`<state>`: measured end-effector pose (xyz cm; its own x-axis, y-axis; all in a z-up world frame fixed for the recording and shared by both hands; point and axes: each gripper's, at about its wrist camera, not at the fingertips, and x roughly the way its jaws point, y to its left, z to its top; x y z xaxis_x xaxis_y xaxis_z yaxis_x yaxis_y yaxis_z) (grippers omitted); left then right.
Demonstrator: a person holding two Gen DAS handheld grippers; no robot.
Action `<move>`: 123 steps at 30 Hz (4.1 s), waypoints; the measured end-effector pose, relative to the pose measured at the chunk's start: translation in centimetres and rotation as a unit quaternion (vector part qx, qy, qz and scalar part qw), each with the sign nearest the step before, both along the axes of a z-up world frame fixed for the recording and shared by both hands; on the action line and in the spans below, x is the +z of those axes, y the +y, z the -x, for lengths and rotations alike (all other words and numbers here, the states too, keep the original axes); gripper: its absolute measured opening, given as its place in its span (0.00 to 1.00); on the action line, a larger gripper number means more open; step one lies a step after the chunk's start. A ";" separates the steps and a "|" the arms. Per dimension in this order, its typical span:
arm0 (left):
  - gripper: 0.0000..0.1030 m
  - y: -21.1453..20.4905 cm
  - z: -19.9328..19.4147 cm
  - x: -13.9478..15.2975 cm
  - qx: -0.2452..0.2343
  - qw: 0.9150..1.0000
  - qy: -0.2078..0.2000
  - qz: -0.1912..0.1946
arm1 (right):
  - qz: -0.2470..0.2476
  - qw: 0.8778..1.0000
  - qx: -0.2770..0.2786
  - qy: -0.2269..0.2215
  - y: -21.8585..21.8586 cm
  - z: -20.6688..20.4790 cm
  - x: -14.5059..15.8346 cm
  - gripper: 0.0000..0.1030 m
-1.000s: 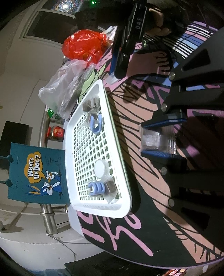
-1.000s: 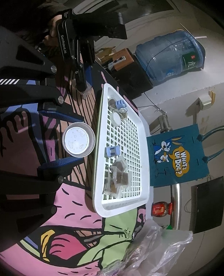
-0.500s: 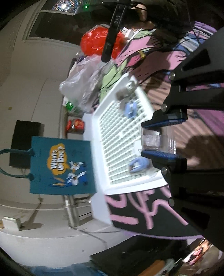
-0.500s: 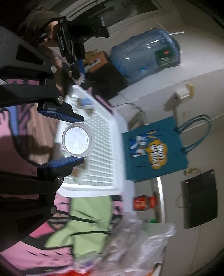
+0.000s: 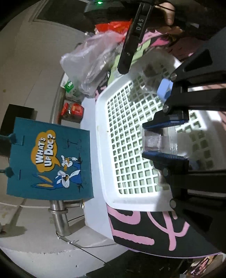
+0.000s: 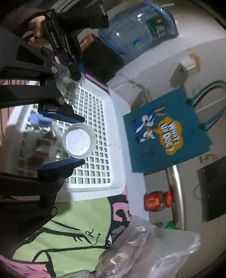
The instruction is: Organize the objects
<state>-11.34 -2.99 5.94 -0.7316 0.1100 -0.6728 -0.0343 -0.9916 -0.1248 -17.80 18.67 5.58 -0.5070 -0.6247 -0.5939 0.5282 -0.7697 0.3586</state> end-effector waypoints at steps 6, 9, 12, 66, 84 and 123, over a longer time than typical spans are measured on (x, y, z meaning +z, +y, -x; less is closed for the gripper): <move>0.25 1.0 1.7 -1.4 0.008 1.000 -0.012 0.024 | -0.041 0.999 -0.009 -0.005 -1.3 1.6 -1.8 0.38; 0.25 1.3 2.5 -2.4 0.010 0.999 -0.028 0.029 | -0.072 0.997 -0.015 -0.011 -1.9 2.2 -2.9 0.38; 0.25 1.4 3.1 -3.4 0.011 0.998 -0.048 0.032 | -0.096 0.995 -0.018 -0.023 -2.2 2.7 -4.2 0.38; 0.62 0.9 -13.7 2.6 0.027 0.995 0.098 -0.004 | 0.019 0.980 -0.030 0.193 4.5 -17.0 4.9 0.88; 0.62 2.1 -12.8 -1.4 0.026 0.998 0.045 0.030 | -0.056 0.989 -0.015 0.135 2.5 -15.3 -1.1 0.88; 0.62 3.6 -10.4 -5.4 0.003 0.996 -0.070 0.058 | -0.152 0.988 -0.021 0.023 0.7 -12.4 -5.5 0.88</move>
<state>-0.98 0.61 0.58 -0.6298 0.0216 -0.7764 -0.0184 -0.9997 -0.0130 -5.40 19.41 0.11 -0.5592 -0.3987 -0.7268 0.5037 -0.8598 0.0841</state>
